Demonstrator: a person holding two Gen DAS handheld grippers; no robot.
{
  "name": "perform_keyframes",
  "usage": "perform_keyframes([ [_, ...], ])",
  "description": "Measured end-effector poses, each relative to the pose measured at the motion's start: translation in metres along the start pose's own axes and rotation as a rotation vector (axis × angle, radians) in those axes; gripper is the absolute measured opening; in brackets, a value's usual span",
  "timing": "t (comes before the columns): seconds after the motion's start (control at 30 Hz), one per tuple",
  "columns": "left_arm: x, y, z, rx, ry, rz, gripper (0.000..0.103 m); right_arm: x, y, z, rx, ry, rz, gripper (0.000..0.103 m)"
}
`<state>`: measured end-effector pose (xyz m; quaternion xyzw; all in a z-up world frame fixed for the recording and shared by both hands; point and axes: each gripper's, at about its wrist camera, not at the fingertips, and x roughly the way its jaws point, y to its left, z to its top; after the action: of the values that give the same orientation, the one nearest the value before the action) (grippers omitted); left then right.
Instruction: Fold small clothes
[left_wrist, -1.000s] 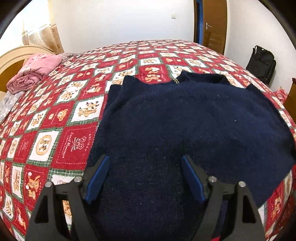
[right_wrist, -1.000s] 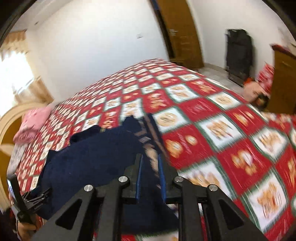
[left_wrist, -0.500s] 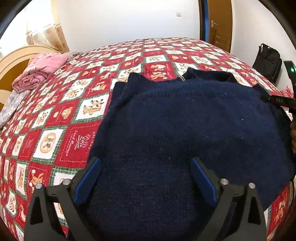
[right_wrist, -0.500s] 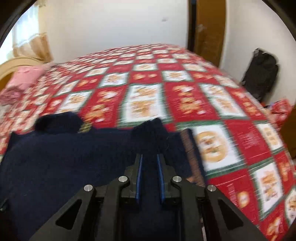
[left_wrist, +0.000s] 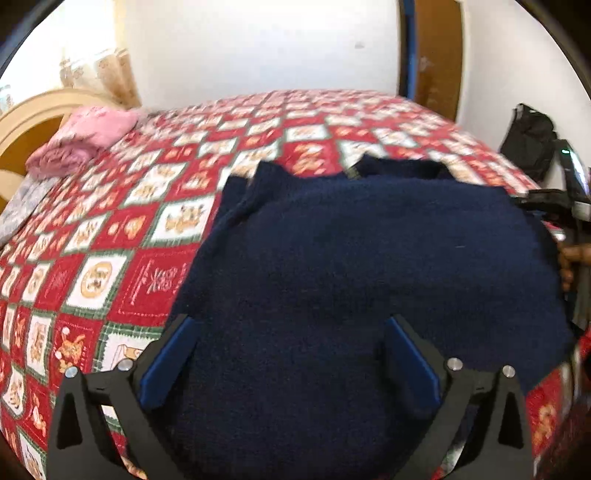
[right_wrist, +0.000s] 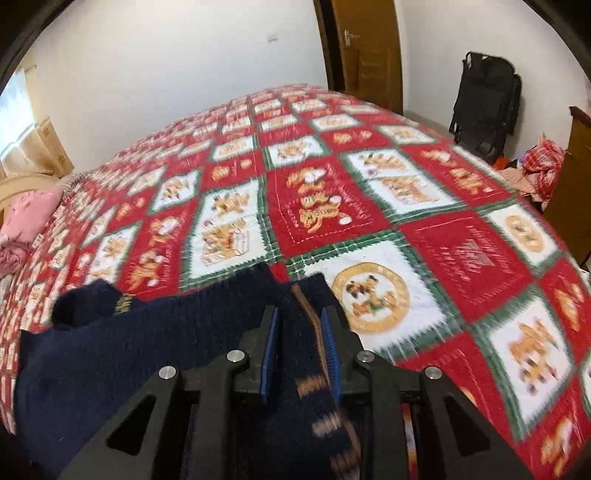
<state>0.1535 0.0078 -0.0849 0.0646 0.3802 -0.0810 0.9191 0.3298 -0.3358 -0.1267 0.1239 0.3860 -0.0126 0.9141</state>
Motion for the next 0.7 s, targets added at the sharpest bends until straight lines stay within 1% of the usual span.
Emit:
perform_keyframes([
  [0.03,-0.008,-0.001,-0.002,0.015,-0.025,0.017,0.103,-0.021,0.000,-0.006,-0.002,-0.044,0.026,0.025],
  [0.1,-0.014,-0.001,-0.005,0.027,-0.046,0.042,0.103,-0.051,0.004,-0.021,-0.033,-0.065,0.051,0.025],
  [0.13,-0.012,0.001,-0.007,0.021,-0.041,0.050,0.103,-0.062,0.005,-0.029,-0.041,-0.061,0.052,0.026],
  [0.17,-0.009,0.004,-0.008,0.008,-0.031,0.051,0.103,-0.074,0.005,-0.043,-0.044,-0.039,0.056,0.027],
  [0.23,0.002,0.009,-0.013,-0.048,0.023,0.029,0.103,-0.087,0.008,-0.062,-0.059,-0.004,0.056,0.027],
  [0.3,0.005,0.009,-0.017,-0.074,0.043,0.022,0.103,-0.103,0.012,-0.084,-0.102,-0.002,0.048,0.027],
  [0.37,0.005,0.003,-0.021,-0.047,0.041,0.051,0.103,-0.112,0.016,-0.104,-0.163,0.000,0.025,0.027],
  [0.43,0.004,-0.002,-0.025,-0.016,0.049,0.057,0.103,-0.112,0.019,-0.121,-0.194,0.028,0.022,0.027],
  [0.47,0.002,-0.003,-0.028,-0.011,0.057,0.045,0.103,-0.108,0.017,-0.129,-0.191,0.058,0.021,0.027],
  [0.53,-0.003,0.000,-0.032,-0.034,0.064,0.023,0.103,-0.096,0.012,-0.142,-0.167,0.146,0.003,0.027],
  [0.57,-0.008,0.000,-0.033,-0.048,0.064,0.011,0.103,-0.102,0.011,-0.144,-0.158,0.113,0.001,0.028],
  [0.63,-0.020,0.003,-0.033,-0.064,0.055,-0.008,0.103,-0.105,0.012,-0.142,-0.138,0.146,-0.006,0.029],
  [0.7,-0.030,0.005,-0.031,-0.067,0.039,-0.007,0.103,-0.120,0.009,-0.139,-0.077,0.132,0.058,0.029],
])
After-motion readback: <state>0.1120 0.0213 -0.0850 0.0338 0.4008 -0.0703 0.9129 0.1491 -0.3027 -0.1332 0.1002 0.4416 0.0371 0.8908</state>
